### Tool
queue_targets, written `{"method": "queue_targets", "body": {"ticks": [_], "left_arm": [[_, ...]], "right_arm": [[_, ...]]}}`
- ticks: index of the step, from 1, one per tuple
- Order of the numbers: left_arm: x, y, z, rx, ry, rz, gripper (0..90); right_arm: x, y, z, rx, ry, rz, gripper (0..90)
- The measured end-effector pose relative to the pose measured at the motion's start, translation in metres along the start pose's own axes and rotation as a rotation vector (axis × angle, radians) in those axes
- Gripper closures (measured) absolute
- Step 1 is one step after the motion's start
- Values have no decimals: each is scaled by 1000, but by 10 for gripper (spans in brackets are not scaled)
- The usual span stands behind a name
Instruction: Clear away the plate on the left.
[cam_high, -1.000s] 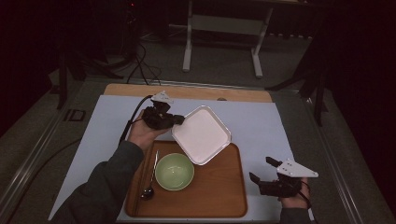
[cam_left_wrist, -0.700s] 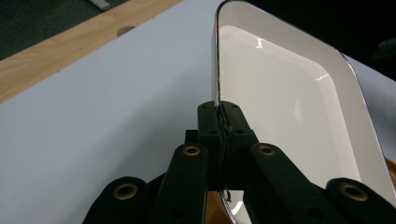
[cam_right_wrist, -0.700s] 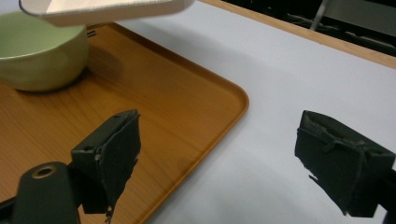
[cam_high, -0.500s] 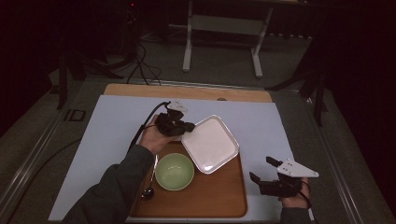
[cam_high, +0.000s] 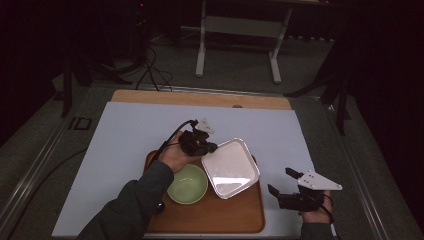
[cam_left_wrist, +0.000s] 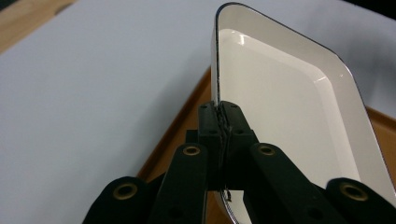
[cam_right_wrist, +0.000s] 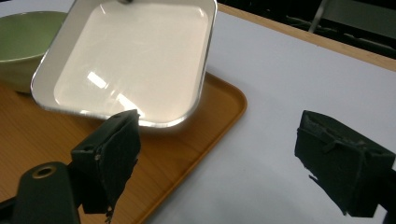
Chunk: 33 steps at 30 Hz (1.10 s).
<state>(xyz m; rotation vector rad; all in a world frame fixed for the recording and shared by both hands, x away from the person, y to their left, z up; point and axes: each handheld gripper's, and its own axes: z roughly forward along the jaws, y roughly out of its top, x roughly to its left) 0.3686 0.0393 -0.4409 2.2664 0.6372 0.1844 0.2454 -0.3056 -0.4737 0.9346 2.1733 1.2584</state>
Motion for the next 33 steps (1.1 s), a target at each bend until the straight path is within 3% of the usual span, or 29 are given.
{"method": "queue_targets", "body": {"ticks": [13, 23, 33], "left_arm": [[-5, -7, 28, 102, -58, 54, 892], [-9, -8, 33, 133, -108, 69, 891], [-12, -11, 39, 186, -103, 78, 884]], "right_arm": [[0, 0, -1, -1, -1, 2, 138], [0, 0, -1, -1, 0, 0, 139], [0, 0, 0, 0, 1, -3, 139]]}}
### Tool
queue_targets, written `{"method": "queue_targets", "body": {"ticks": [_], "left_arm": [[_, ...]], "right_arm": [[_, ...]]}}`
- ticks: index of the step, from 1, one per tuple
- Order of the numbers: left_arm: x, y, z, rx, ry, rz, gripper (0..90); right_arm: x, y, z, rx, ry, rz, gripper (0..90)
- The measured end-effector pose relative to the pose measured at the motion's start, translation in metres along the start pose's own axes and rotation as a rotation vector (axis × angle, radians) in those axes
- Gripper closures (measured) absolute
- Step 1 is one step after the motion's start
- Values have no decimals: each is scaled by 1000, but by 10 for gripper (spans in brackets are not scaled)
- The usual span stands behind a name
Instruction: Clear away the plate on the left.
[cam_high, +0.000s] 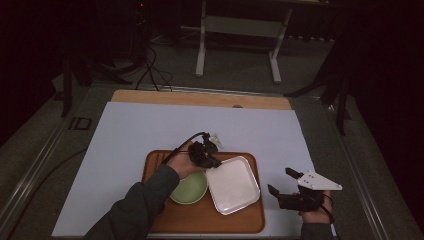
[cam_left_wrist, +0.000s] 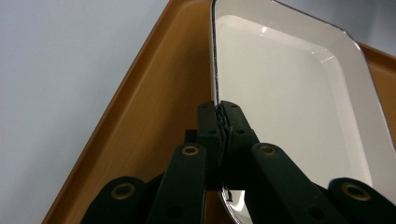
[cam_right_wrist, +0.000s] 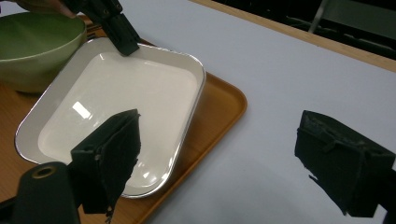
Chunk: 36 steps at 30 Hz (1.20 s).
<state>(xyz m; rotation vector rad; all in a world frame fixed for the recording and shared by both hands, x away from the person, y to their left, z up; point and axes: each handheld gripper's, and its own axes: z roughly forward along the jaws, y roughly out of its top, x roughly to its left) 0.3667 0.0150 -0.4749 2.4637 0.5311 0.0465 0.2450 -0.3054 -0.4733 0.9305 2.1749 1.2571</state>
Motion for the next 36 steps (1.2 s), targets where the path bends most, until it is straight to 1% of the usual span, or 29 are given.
{"method": "queue_targets", "body": {"ticks": [4, 7, 9, 11, 12, 13, 14, 17, 20, 21, 22, 24, 27, 28, 29, 31, 33, 34, 36], "left_arm": [[-2, -1, 3, 32, -2, 9, 877], [-2, -1, 4, 38, -3, 5, 871], [-3, -2, 4, 42, 5, 4, 854], [-2, -3, 2, 28, 6, -5, 809], [-2, -3, 2, 28, 6, -5, 778], [-2, -4, -1, 16, 9, -13, 778], [-2, -5, -2, 8, 17, -19, 714], [-2, -6, -7, -15, 33, -37, 621], [-2, -8, -13, -38, 49, -48, 571], [-2, -9, -15, -48, 65, -52, 553], [-2, -10, -18, -69, 82, -72, 522], [-3, -11, -24, -96, 93, -97, 490], [-3, -14, -36, -131, 120, -123, 453], [-4, -15, -40, -146, 135, -135, 445], [-4, -17, -44, -160, 156, -144, 433], [-7, -21, -52, -178, 224, -151, 423], [-9, -26, -60, -199, 262, -165, 407], [-11, -29, -64, -199, 299, -159, 397], [-15, -32, -69, -192, 350, -150, 374]], "right_arm": [[0, 0, 0, 3, -1, 1, 139], [0, 0, 0, 2, -2, 1, 138], [1, 0, -1, 1, -2, 1, 138], [1, 0, 0, 1, -2, 0, 138], [1, 0, 0, 1, -2, 0, 138], [1, 0, 0, 3, -2, 1, 139], [2, 0, 0, 5, -1, 1, 139], [2, 1, 1, 5, 0, -2, 138], [2, 0, 1, 7, -1, -2, 139], [2, 0, 1, 9, 0, -3, 139], [3, 0, 1, 9, 0, -3, 138], [3, 0, 1, 7, 0, -4, 139], [3, 0, 1, 8, 1, -4, 139], [3, 0, 2, 9, 1, -4, 138], [3, 0, 2, 10, 2, -4, 138], [3, 1, 3, 8, 5, -6, 138], [3, 1, 3, 10, 6, -5, 139], [3, 1, 3, 13, 6, -5, 138], [3, 1, 4, 13, 7, -6, 138]]}}
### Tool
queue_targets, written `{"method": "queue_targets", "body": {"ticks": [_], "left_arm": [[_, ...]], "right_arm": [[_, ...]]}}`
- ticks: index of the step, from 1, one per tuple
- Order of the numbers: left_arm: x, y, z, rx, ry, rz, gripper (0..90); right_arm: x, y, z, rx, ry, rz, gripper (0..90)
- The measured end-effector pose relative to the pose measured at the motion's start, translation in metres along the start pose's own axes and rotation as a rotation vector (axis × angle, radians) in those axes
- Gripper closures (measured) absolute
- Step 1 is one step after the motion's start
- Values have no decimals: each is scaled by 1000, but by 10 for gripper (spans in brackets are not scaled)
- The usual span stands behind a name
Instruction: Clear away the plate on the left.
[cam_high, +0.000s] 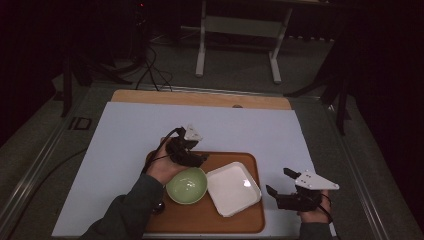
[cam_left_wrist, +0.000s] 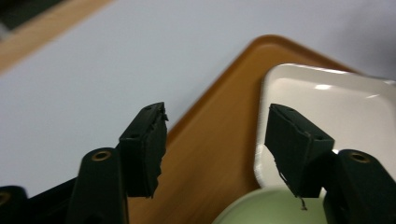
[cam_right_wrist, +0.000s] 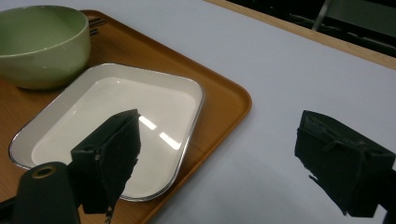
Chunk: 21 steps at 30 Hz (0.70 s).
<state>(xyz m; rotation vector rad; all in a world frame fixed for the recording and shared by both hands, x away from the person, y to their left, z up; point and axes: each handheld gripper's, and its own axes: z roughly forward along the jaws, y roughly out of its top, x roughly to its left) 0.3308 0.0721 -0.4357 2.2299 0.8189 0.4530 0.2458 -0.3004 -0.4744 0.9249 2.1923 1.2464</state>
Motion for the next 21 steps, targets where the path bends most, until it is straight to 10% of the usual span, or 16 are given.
{"method": "queue_targets", "body": {"ticks": [12, 21], "left_arm": [[9, -29, -48, -78, 193, -65, 264], [27, -75, -77, -115, 297, -191, 153]], "right_arm": [[1, 0, 1, 3, 0, -3, 138], [1, 0, 1, 5, -2, -3, 138]]}}
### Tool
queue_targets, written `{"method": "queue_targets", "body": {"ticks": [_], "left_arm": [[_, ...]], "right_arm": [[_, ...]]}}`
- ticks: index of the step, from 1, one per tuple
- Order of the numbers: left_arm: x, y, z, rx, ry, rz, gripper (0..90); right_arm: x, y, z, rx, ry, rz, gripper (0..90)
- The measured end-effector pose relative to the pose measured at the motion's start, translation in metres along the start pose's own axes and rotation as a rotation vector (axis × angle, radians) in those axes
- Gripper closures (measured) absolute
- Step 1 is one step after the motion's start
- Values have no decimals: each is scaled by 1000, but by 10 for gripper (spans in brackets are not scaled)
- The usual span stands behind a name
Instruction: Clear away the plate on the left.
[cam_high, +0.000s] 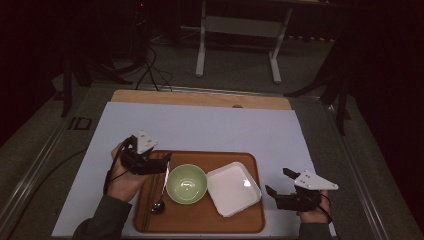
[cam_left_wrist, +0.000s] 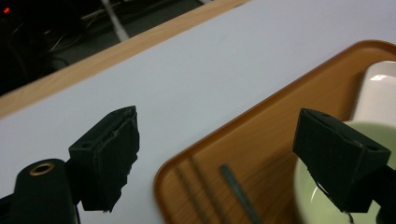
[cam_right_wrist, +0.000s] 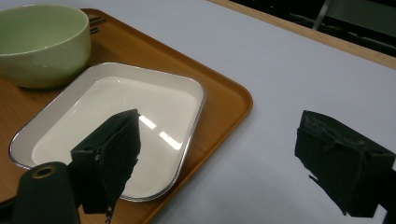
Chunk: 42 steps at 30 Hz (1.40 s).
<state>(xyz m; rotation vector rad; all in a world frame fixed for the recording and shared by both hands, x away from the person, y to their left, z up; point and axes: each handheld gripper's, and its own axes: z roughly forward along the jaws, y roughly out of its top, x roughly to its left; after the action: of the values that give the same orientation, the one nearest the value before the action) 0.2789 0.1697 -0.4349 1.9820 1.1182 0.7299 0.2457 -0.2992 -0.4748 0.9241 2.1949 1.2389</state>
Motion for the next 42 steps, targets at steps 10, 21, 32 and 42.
{"method": "queue_targets", "body": {"ticks": [10, 21, 32, 42], "left_arm": [[43, -62, -22, 19, 61, -146, 155], [59, -95, -39, 14, 57, -203, 162], [64, -110, -40, -23, 117, -212, 173], [69, -116, -36, -9, 153, -271, 175]], "right_arm": [[0, -1, 0, 3, -5, 0, 138], [-1, -2, -1, 2, -6, 7, 138], [-4, -2, -2, -11, -28, 26, 136], [-10, -6, -2, -32, -105, 85, 132]]}}
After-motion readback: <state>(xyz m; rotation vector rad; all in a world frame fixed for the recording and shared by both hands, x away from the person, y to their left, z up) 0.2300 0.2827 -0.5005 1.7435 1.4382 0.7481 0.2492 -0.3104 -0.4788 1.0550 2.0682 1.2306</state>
